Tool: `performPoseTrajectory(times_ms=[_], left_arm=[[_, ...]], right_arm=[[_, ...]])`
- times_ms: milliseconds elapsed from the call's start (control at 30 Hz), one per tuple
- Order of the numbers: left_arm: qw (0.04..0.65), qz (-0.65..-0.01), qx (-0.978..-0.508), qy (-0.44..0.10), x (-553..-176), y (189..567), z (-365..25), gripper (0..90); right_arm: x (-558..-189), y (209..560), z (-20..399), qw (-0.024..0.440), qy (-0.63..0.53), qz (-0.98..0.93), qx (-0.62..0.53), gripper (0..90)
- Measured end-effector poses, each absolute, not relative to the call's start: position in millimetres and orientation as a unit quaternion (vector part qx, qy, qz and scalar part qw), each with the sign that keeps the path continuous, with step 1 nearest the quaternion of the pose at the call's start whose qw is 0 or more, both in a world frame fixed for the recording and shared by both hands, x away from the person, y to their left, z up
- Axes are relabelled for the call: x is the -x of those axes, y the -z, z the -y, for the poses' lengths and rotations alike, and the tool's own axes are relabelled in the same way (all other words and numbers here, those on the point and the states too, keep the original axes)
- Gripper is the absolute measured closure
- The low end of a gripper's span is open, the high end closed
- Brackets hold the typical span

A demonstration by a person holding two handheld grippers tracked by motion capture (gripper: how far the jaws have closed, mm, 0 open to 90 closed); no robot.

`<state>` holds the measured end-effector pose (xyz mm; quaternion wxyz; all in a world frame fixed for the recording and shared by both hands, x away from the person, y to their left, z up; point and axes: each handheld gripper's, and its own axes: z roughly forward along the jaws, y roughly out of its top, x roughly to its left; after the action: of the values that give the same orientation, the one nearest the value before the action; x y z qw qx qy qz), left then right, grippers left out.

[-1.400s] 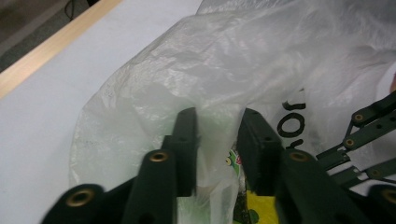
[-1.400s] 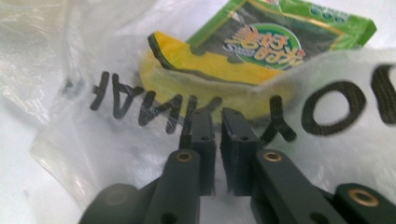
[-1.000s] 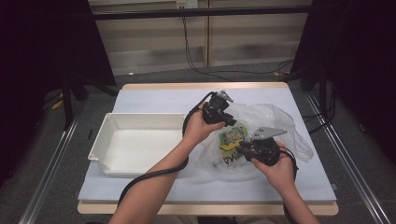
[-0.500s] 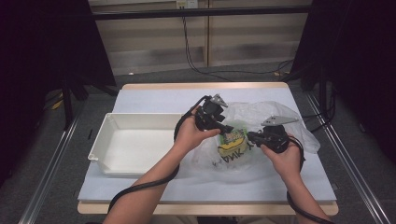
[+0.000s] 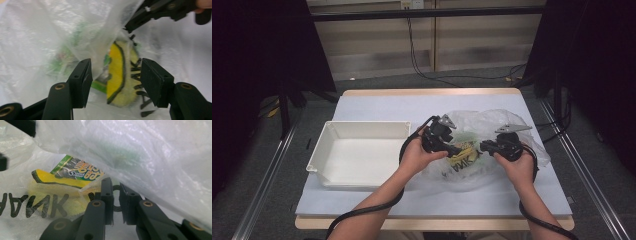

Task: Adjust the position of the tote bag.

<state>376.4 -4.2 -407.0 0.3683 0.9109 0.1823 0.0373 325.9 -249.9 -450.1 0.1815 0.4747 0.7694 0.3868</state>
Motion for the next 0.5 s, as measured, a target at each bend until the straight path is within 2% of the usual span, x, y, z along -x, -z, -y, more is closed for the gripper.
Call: performPoseTrajectory(times_ms=[167,367,500], left_arm=[[0.357,-0.199,-0.91,-0.07,-389,408,0,47.6],[0.361,-0.208,-0.907,-0.059,-397,405,-4,54.1],[0.366,-0.21,-0.905,-0.049,-398,403,-4,67.6]], right_arm=[[-329,447,244,0.178,-0.391,-0.771,-0.471,76.9],[-320,442,237,0.174,-0.4,-0.776,-0.456,74.2],[-312,436,229,0.17,-0.408,-0.779,-0.444,73.3]])
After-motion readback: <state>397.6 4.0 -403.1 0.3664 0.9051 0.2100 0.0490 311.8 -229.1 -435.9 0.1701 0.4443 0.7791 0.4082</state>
